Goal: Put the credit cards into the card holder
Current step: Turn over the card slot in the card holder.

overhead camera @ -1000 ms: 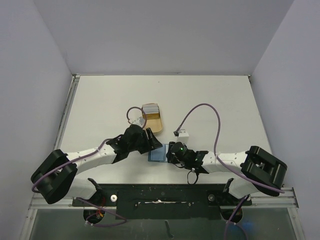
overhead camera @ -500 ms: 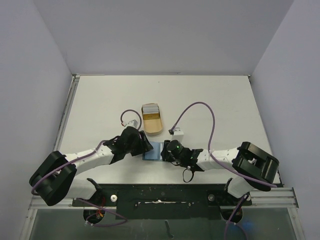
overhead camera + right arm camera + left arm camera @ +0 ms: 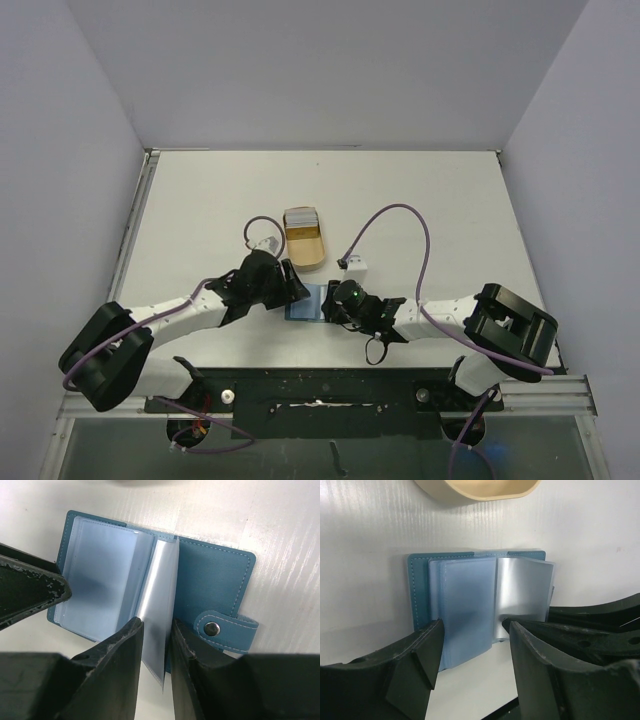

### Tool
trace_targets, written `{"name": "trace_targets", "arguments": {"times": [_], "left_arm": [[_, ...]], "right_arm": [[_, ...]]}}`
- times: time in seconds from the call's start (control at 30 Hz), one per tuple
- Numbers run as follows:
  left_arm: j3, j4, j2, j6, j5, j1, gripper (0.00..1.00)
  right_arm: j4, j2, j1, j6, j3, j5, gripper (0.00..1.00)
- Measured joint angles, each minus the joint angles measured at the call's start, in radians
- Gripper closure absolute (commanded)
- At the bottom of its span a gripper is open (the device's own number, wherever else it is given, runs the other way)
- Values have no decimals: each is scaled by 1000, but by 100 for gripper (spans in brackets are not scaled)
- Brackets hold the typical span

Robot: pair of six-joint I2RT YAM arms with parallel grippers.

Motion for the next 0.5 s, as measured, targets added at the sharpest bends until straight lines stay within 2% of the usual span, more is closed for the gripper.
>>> {"name": "trace_targets", "arguments": {"times": [0.5], "left_arm": [[12,65,82,0,26,0,46]], "right_arm": [[-3,0,0,-1,2,0,72]]}}
